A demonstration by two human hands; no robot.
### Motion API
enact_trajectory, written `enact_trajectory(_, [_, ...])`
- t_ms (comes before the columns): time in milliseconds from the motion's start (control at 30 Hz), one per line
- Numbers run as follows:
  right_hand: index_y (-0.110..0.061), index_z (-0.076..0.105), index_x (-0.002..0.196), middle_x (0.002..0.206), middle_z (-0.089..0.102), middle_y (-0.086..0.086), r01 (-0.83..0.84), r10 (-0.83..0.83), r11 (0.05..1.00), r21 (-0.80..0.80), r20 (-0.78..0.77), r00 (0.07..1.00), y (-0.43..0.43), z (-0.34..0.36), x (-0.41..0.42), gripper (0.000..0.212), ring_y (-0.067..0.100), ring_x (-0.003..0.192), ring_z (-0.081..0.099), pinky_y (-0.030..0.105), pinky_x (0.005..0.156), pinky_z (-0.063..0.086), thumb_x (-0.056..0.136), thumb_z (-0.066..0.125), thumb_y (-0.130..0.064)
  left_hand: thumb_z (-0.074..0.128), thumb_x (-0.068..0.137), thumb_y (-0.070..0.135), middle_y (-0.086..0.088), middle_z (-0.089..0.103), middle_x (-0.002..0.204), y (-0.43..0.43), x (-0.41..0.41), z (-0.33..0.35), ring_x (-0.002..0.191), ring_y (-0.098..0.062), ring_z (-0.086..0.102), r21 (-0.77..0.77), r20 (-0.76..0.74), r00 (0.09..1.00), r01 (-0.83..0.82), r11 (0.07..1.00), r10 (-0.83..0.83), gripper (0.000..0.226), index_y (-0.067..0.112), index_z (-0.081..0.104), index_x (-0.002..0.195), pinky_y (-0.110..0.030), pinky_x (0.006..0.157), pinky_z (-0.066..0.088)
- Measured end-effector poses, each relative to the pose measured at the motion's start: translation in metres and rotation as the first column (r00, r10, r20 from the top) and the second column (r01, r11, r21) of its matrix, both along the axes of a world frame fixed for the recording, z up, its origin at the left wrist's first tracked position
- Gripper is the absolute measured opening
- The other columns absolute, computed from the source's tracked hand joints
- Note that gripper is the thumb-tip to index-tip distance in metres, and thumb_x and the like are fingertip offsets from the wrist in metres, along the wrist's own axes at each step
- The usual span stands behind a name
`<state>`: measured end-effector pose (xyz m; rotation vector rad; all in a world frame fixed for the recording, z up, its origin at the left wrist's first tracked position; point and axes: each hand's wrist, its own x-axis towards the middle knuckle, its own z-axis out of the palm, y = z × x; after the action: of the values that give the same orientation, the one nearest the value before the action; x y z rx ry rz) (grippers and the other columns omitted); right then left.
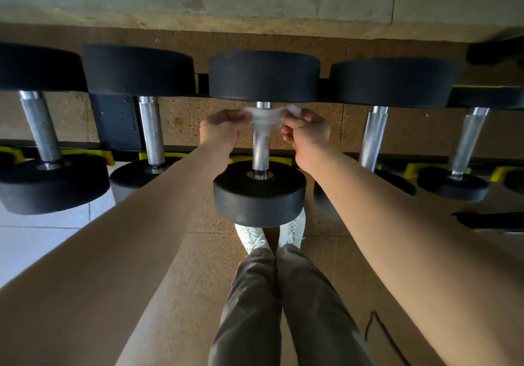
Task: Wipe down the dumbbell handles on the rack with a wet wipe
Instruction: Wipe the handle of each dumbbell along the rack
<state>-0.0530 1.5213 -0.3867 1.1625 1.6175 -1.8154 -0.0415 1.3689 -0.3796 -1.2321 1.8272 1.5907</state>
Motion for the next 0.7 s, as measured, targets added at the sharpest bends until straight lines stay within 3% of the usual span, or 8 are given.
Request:
enact_trajectory(133, [0.005, 0.065, 0.110, 0.086, 0.067, 0.018, -0.259, 0.262, 0.965, 0.038, -0.110, 0.959, -0.003, 0.007, 0.012, 0.026, 0.016, 0.067, 0.061, 0.023, 0.057, 0.053, 0.090, 0.071, -0.010, 0.073, 0.091, 0.024, 0.004, 0.072, 0.102, -0.008, 0.012, -0.002, 0.076, -0.007, 0.057, -0.140, 0.122, 0.988, 0.114, 0.984, -0.098, 0.002, 0.025, 0.073, 0.092, -0.023, 0.060, 0.044])
enact_trajectory(200, [0.003, 0.065, 0.105, 0.086, 0.069, 0.014, -0.256, 0.269, 0.957, 0.136, -0.086, 0.959, 0.006, 0.003, 0.014, 0.022, 0.015, 0.071, 0.063, 0.024, 0.063, 0.055, 0.090, 0.071, -0.012, 0.077, 0.088, 0.025, 0.005, 0.071, 0.093, -0.009, 0.016, -0.003, 0.076, -0.008, 0.058, -0.094, 0.095, 0.979, 0.189, 0.977, -0.180, 0.004, 0.025, 0.073, 0.090, -0.025, 0.063, 0.043])
enact_trajectory(300, [-0.013, 0.069, 0.095, 0.093, 0.073, 0.007, -0.279, 0.295, 0.940, 0.198, -0.059, 0.954, 0.023, -0.005, 0.017, 0.008, 0.013, 0.078, 0.067, 0.022, 0.066, 0.053, 0.089, 0.072, -0.016, 0.079, 0.085, 0.026, 0.007, 0.070, 0.083, -0.010, 0.017, -0.002, 0.079, -0.011, 0.061, -0.057, -0.015, 0.968, 0.249, 0.967, -0.250, 0.007, 0.027, 0.072, 0.083, -0.027, 0.072, 0.048])
enact_trajectory(400, [-0.005, 0.068, 0.098, 0.096, 0.073, 0.007, -0.460, 0.478, 0.870, 0.177, -0.076, 0.875, 0.017, -0.005, 0.027, 0.017, 0.013, 0.080, 0.069, 0.022, 0.062, 0.054, 0.088, 0.073, -0.017, 0.079, 0.086, 0.024, 0.001, 0.073, 0.090, -0.019, 0.019, -0.012, 0.081, -0.016, 0.065, -0.145, 0.042, 0.968, 0.250, 0.957, -0.246, 0.010, 0.027, 0.071, 0.081, -0.029, 0.072, 0.054])
enact_trajectory(467, [0.000, 0.065, 0.090, 0.094, 0.072, 0.014, -0.568, 0.602, 0.786, 0.242, -0.094, 0.793, 0.009, -0.004, 0.031, 0.021, 0.020, 0.083, 0.071, 0.033, 0.068, 0.058, 0.087, 0.075, -0.018, 0.080, 0.085, 0.020, -0.006, 0.075, 0.097, -0.026, 0.024, -0.020, 0.082, -0.020, 0.069, -0.163, 0.097, 0.975, 0.214, 0.963, -0.200, 0.008, 0.023, 0.073, 0.086, -0.037, 0.079, 0.061])
enact_trajectory(533, [-0.004, 0.066, 0.090, 0.095, 0.072, 0.012, -0.566, 0.607, 0.772, 0.290, -0.071, 0.791, 0.009, -0.007, 0.030, 0.017, 0.020, 0.089, 0.070, 0.033, 0.076, 0.058, 0.087, 0.075, -0.019, 0.083, 0.082, 0.021, -0.007, 0.076, 0.098, -0.028, 0.029, -0.023, 0.082, -0.021, 0.068, -0.117, 0.096, 0.966, 0.251, 0.961, -0.241, 0.009, 0.021, 0.074, 0.086, -0.040, 0.088, 0.059])
enact_trajectory(633, [-0.012, 0.069, 0.108, 0.106, 0.071, 0.003, -0.528, 0.551, 0.756, 0.386, 0.059, 0.832, 0.025, -0.012, 0.031, 0.023, 0.014, 0.095, 0.067, 0.022, 0.076, 0.053, 0.088, 0.074, -0.021, 0.081, 0.084, 0.024, 0.005, 0.072, 0.086, -0.025, 0.036, -0.012, 0.081, -0.011, 0.064, -0.013, 0.020, 0.895, 0.445, 0.895, -0.445, 0.007, 0.026, 0.074, 0.083, -0.025, 0.078, 0.050])
enact_trajectory(700, [-0.014, 0.070, 0.112, 0.107, 0.071, 0.001, -0.595, 0.607, 0.687, 0.418, 0.121, 0.786, 0.032, -0.016, 0.039, 0.027, 0.009, 0.089, 0.066, 0.018, 0.069, 0.049, 0.087, 0.075, -0.024, 0.081, 0.084, 0.025, 0.007, 0.070, 0.085, -0.027, 0.041, -0.009, 0.082, -0.009, 0.064, -0.022, 0.023, 0.849, 0.528, 0.849, -0.527, 0.010, 0.027, 0.072, 0.080, -0.021, 0.073, 0.045])
